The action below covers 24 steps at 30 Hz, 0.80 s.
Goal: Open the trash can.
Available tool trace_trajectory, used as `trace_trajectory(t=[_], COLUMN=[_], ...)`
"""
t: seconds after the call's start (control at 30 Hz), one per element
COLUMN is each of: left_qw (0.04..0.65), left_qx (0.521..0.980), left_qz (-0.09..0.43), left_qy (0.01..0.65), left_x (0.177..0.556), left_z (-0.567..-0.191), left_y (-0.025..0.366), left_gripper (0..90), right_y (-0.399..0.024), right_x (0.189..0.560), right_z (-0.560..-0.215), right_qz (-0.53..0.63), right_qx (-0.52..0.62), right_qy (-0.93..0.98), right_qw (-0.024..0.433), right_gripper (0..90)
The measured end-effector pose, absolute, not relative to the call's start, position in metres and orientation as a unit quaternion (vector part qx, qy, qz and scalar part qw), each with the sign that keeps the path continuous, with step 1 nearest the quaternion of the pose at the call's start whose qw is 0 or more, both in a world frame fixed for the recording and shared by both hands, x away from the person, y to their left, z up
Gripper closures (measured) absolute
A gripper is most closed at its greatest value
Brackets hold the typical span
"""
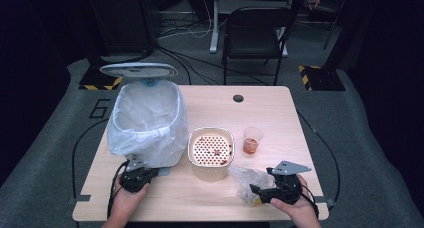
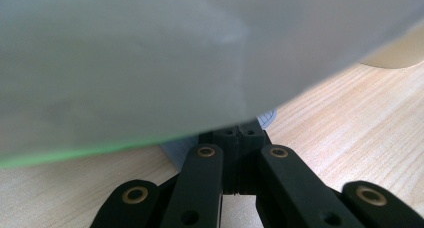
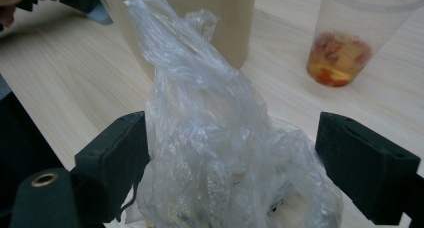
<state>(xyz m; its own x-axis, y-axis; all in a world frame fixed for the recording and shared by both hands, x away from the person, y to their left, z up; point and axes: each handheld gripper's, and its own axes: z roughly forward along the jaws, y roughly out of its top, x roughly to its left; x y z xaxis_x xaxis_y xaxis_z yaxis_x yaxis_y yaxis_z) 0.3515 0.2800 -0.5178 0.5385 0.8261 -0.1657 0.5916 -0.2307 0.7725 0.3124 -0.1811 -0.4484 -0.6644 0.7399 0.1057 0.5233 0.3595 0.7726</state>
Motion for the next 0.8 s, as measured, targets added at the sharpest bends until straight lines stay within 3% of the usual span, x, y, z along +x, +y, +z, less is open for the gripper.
trace_trajectory(t=[0.53, 0.8], left_qw=[0.421, 0.420], left_qx=[0.769, 0.769], left_qz=[0.138, 0.137], left_qy=[0.461, 0.461], left_x=[0.352, 0.352], left_z=[-0.518, -0.518], left_y=[0.280, 0.280], left_gripper=[90.0, 90.0], right_y=[-0.174, -0.165], right_x=[0.325, 0.331], right_z=[-0.490, -0.503], right_qz=[0.362, 0.346], right_qx=[0.399, 0.393], right_qy=[0.833, 0.843], right_qw=[0.130, 0.128], right_gripper=[14.4, 19.2])
